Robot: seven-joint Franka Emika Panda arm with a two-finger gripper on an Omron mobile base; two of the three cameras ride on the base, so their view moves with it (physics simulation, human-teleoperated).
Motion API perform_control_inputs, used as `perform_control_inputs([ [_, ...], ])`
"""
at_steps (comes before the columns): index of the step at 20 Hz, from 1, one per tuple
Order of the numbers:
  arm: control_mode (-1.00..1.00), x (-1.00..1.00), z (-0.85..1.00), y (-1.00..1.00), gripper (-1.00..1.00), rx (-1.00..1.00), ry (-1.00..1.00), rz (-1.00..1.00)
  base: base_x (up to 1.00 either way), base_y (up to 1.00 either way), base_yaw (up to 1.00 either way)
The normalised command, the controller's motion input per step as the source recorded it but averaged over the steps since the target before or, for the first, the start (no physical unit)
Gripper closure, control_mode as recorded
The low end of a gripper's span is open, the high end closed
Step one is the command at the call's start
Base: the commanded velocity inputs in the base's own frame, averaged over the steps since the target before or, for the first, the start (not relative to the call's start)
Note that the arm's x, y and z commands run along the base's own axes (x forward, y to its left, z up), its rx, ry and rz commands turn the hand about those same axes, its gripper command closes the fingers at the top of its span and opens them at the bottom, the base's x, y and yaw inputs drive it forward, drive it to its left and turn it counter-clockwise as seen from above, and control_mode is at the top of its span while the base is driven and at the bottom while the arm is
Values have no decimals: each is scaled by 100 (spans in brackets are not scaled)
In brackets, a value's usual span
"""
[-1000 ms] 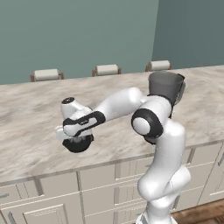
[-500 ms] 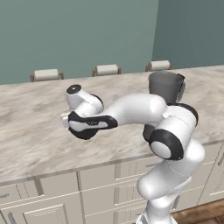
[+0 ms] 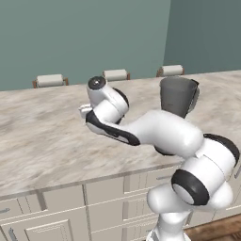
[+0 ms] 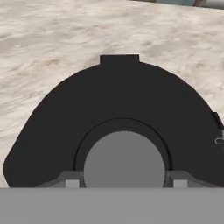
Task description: Grab the garlic and lemon from the fridge, place them in the blender, close the lid, and turn on the blender to create a marinade.
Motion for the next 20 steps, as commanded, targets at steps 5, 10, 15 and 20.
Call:
perform_control_inputs([
  [5, -100, 0, 100, -59, 100, -1, -10, 0, 0, 0, 0],
  [10, -100, 5, 100, -63, 100, 0, -3, 0, 0, 0, 0],
  [15, -100, 19, 100, -61, 100, 0, 1, -1, 0, 0, 0],
  [20, -100, 25, 100, -60, 100, 4, 19, -4, 0, 0, 0],
])
